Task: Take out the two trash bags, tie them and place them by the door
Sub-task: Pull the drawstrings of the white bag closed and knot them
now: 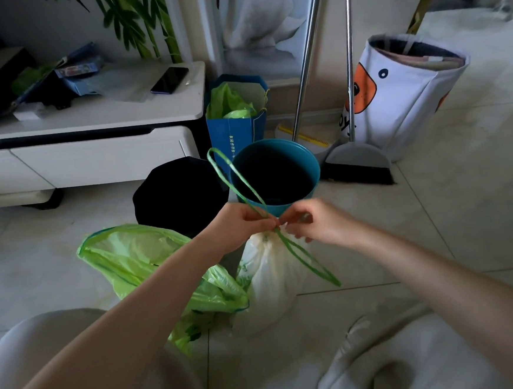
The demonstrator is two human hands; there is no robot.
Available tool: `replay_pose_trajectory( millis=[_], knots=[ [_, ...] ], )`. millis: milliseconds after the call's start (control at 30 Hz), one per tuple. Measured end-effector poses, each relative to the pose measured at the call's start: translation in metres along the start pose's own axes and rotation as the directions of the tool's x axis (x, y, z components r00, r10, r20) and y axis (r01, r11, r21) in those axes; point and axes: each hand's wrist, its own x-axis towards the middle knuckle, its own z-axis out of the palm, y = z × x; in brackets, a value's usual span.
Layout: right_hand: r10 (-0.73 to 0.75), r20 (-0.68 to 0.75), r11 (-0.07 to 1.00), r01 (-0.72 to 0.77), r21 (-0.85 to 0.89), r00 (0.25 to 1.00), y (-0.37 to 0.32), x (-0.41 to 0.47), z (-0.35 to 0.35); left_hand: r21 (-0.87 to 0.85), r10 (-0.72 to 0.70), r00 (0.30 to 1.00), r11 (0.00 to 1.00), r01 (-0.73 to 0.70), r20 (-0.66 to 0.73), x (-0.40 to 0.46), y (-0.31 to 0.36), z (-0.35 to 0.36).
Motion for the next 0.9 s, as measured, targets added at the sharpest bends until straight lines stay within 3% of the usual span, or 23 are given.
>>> replay_pose_trajectory(
  millis=[200,433,633,767,900],
  knots=[
    [-0.074,-0.042,0.997,0.073,-0.025,0.996,0.000,0.008,0.013,0.026,0.072,0.997,0.997,-0.071,-0.017,-0.004,0.002,-0.003],
    [-0.062,0.186,0.988,0.087,-0.130,0.981,-0.004,0.000,-0.007,0.040,0.130,0.988,0.990,-0.134,0.083,-0.011,0.002,0.000],
    [-0.030,0.247,0.998,0.016,0.060,0.968,-0.011,-0.008,-0.014,0.099,0.246,0.966,0.962,-0.253,0.077,-0.014,0.005,-0.001],
    [0.005,0.263,0.998,-0.020,0.054,0.965,-0.010,-0.007,-0.010,0.271,0.393,0.920,0.886,-0.376,-0.007,-0.010,-0.009,0.002],
    [0.064,0.280,0.997,-0.072,0.019,0.958,-0.005,-0.007,0.003,0.613,0.610,0.790,0.602,-0.512,0.061,-0.014,-0.034,0.014]
  ],
)
